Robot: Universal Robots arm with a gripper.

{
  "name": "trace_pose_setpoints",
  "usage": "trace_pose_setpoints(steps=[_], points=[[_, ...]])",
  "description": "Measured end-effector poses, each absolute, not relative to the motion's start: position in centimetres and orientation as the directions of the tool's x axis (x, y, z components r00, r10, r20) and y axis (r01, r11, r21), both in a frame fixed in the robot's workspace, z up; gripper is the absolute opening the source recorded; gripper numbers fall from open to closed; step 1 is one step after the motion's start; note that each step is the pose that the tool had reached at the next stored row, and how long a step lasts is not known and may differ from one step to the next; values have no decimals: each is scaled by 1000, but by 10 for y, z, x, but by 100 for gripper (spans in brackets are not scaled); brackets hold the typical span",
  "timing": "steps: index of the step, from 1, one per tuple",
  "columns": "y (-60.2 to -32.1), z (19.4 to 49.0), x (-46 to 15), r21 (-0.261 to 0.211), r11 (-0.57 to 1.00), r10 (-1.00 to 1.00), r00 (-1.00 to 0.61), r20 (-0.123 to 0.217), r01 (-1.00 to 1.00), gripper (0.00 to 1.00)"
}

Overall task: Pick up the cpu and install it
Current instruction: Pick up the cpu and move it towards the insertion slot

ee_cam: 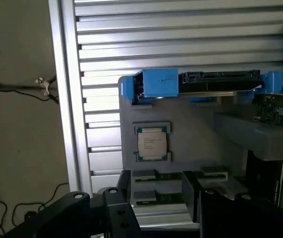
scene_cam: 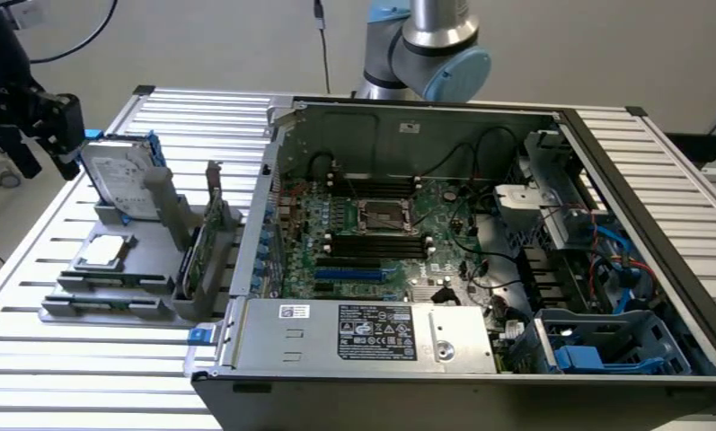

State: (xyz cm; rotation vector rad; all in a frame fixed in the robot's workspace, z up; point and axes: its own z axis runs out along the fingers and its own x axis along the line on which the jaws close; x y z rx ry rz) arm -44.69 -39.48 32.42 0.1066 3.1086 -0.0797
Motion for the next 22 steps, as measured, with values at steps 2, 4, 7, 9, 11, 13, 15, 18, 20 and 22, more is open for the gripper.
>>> trace_pose_setpoints(steps=[2,4,7,9,11,13,15,18,20,22], points=[[-396,321,-444,-49,996,68,-997,-32,69,54],[-396,317,-441,-49,996,68,-997,-32,69,54],[-397,312,-440,-49,996,68,-997,-32,69,54],[-397,308,-439,-49,996,67,-997,-32,69,54],[-398,304,-438,-49,996,66,-997,-32,68,54],[-398,301,-438,-49,997,66,-997,-32,67,54],[-398,297,-437,-49,997,65,-997,-32,66,56],[-398,291,-437,-49,997,64,-997,-32,65,62],[-398,288,-437,-49,997,63,-997,-32,65,62],[-399,284,-436,-49,997,63,-998,-32,64,62]])
